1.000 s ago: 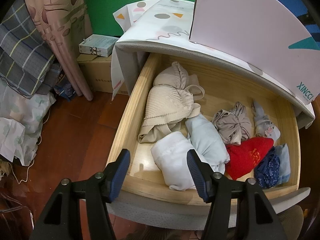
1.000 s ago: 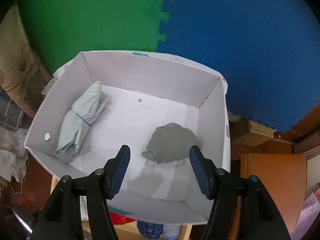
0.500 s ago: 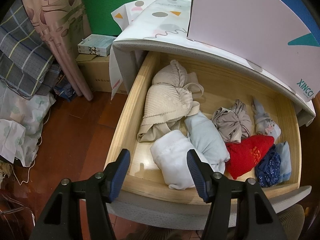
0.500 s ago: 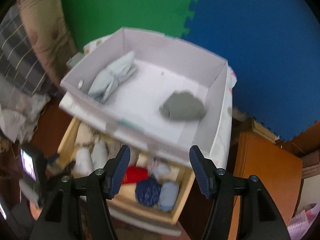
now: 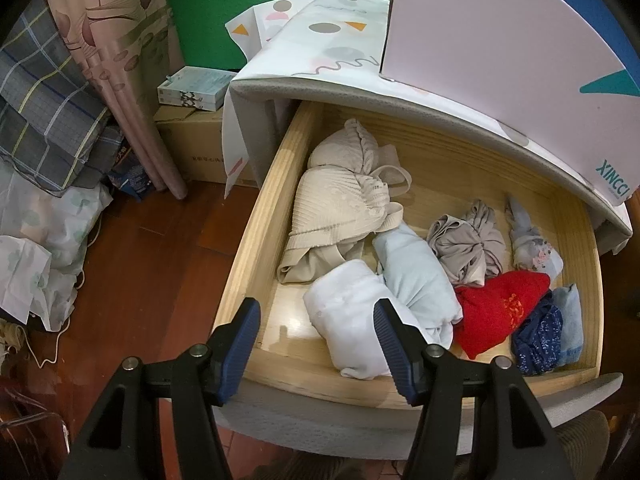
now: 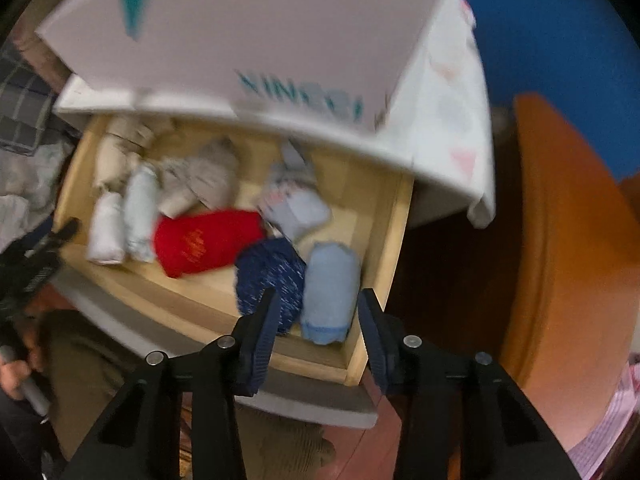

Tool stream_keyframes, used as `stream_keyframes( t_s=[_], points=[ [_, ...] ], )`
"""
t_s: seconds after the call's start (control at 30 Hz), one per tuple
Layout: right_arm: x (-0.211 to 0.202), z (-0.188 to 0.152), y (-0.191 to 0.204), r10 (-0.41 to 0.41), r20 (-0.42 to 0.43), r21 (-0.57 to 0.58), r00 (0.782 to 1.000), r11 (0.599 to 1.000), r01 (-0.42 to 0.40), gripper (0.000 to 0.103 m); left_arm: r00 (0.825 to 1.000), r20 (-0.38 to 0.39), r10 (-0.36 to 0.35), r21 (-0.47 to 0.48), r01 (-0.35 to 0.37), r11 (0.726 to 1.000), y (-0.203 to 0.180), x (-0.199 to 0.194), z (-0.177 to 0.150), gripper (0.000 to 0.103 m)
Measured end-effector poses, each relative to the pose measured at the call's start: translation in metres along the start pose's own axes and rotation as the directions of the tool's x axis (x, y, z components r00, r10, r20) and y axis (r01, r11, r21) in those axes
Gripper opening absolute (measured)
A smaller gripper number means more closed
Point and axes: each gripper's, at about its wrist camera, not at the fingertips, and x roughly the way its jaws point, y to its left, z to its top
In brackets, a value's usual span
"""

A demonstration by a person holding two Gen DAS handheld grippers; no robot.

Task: Take underwear out of drawer
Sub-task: 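Move the right gripper down into the drawer to the light blue rolled bundle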

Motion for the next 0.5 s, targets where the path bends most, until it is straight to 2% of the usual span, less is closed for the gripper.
stream_keyframes(
  t_s=[0.17,0.3,0.5],
  points=[
    [0.033,0.005,-0.004,0.006,-0.038,0.042,0.999,0.999,-0.004,0.033,1.0,-0.002,-0.002,-0.002,0.002,1.0,0.0,0.0,0.0,0.06],
    [0.051,0.01,0.004,-0.062,-0.056,-0.004,0.997,0.998,0.062,0.031,1.0,-0.003,-0.001,-0.002,0.001,1.0,0.0,0.001,0.0,0.06],
    [0.08,0.012,0.01,-0.116,-0.089,-0.035,0.989,0.993,0.114,0.031,1.0,-0.008,-0.005,-0.003,0.005,1.0,0.0,0.001,0.0,0.06]
  ],
)
